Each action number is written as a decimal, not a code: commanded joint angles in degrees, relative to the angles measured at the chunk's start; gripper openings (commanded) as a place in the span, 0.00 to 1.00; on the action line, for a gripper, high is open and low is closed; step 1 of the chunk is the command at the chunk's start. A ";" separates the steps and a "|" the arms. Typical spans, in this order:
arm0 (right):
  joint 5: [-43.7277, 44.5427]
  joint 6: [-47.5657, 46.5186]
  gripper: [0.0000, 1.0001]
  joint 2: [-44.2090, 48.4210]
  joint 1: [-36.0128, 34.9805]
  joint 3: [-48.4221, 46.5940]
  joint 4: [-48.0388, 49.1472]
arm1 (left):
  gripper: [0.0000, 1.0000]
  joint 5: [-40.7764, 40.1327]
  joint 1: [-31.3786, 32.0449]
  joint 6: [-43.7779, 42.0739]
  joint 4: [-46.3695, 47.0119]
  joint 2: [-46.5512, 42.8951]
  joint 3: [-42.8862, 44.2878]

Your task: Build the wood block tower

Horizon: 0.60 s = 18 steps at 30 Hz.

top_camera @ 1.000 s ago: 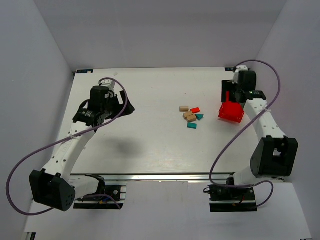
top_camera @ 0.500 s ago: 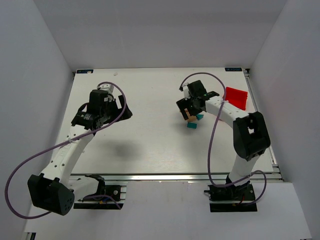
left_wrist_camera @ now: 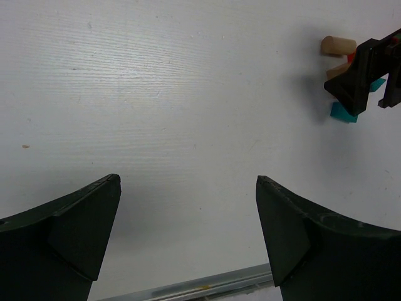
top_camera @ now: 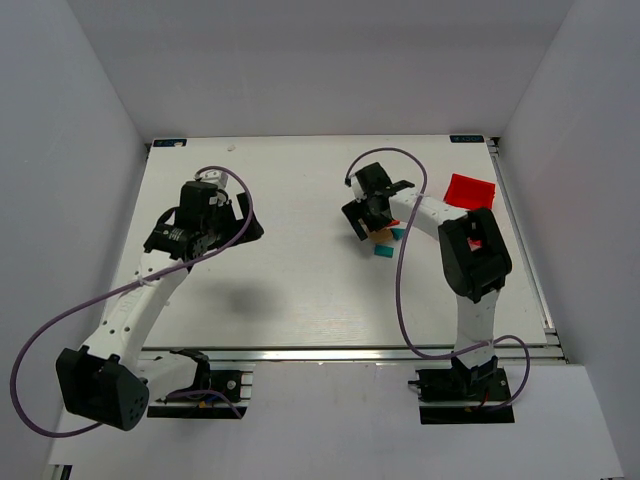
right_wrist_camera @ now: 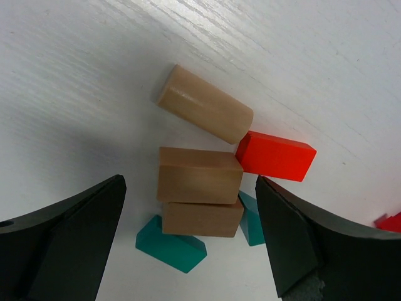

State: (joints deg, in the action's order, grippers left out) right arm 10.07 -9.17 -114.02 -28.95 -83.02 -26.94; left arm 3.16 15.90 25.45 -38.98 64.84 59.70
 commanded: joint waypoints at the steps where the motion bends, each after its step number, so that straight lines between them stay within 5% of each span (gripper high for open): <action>1: 1.62 0.38 0.89 -1.55 -0.14 -2.76 0.40 | 0.98 -1.14 -0.17 -0.58 0.31 0.20 0.24; 7: -0.83 0.82 0.78 -2.17 -0.14 -2.67 0.66 | 0.98 -1.31 -0.17 -0.49 0.40 0.73 0.41; 10: -0.66 1.26 0.55 -1.91 -0.14 -2.58 0.92 | 0.98 -1.22 -0.17 -0.40 0.57 0.99 0.50; 14: -1.10 0.82 0.37 -0.33 -0.40 -2.32 1.19 | 0.98 -1.22 -0.17 -0.32 0.48 0.82 0.50; 18: -2.94 -2.95 0.34 2.48 -1.46 -1.97 1.27 | 0.98 -1.14 -0.17 -0.14 0.40 0.47 0.24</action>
State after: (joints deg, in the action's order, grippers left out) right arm 9.02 -9.41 -115.85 -29.23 -83.55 -26.85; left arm 2.35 15.90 25.50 -38.96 66.17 59.70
